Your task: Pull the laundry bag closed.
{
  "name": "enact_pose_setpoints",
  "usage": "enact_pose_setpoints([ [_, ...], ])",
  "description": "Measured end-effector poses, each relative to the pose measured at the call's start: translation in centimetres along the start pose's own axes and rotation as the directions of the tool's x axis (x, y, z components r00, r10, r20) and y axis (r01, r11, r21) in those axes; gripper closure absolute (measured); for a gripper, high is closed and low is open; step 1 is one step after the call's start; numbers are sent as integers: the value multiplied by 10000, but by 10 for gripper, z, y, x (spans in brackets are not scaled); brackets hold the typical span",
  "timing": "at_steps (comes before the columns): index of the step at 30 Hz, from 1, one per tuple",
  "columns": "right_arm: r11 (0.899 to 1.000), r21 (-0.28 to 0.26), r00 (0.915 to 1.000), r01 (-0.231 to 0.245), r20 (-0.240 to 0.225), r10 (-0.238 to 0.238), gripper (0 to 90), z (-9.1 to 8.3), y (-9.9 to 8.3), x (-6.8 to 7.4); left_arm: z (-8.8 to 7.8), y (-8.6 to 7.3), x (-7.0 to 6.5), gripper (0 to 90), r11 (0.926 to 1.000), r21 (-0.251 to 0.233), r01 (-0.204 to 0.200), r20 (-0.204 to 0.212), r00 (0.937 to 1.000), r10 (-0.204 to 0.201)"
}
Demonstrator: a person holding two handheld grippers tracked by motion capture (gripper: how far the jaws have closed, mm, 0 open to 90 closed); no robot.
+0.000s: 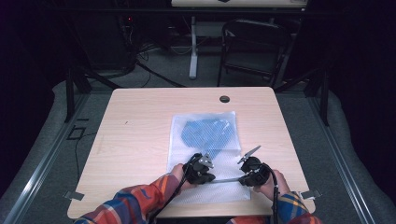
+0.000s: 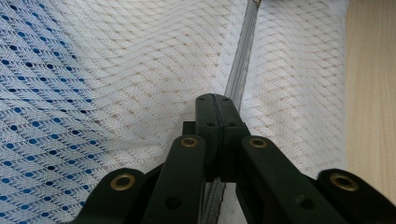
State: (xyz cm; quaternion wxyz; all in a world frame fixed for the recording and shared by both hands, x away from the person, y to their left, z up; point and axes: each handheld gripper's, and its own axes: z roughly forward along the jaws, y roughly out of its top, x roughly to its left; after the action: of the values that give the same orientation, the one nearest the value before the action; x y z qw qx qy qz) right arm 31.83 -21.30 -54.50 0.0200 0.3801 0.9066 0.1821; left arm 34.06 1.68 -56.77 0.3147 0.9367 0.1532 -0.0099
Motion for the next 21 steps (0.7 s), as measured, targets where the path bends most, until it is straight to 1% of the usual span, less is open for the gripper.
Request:
enact_pose_setpoints([
  [3, 10000, 4, 10000, -5, -17, 5, 869, -1, -1, -2, 0, 0, 0, 900, 10000, 34, -9, -16, 10000, 9],
  [5, 10000, 49, 10000, -5, -3, 5, 869, -2, -2, -3, 0, 0, 0, 900, 10000, -44, 5, 30, 10000, -5],
  [6, 9997, -163, 9998, -177, 5, 177, 868, -1, -3, -1, 0, 0, 0, 900, 10000, 3, -8, 4, 10000, 8],
  [7, 9998, -115, 9999, -139, -45, 138, 868, -1, -2, -2, 0, 0, 0, 900, 10000, 27, -13, -20, 10000, 13],
  [8, 10000, -8, 10000, -45, -61, 45, 868, -2, -2, -3, 0, 0, 0, 900, 10000, -48, 11, 36, 10000, -11],
  [9, 10000, -25, 9999, -80, -112, 80, 868, -2, -2, -3, 0, 0, 0, 900, 10000, -45, 7, 39, 10000, -7],
  [13, 9998, -78, 9998, -172, -75, 172, 869, -2, -3, -3, 0, 0, 0, 900, 10000, -4, -6, 23, 10000, 6],
  [18, 9997, 1, 9997, -224, -45, 224, 869, -1, -3, -4, 0, -1, 2, 900, 9998, -67, 167, 138, 9998, -166],
  [19, 9994, -95, 9994, -337, -56, 336, 869, 0, -3, -3, 0, -1, 2, 900, 9999, -27, 135, 102, 9999, -135],
  [21, 9996, 27, 9995, -298, -65, 298, 869, -1, -3, -5, 0, 0, 2, 900, 9999, -6, 108, 72, 9999, -108],
])
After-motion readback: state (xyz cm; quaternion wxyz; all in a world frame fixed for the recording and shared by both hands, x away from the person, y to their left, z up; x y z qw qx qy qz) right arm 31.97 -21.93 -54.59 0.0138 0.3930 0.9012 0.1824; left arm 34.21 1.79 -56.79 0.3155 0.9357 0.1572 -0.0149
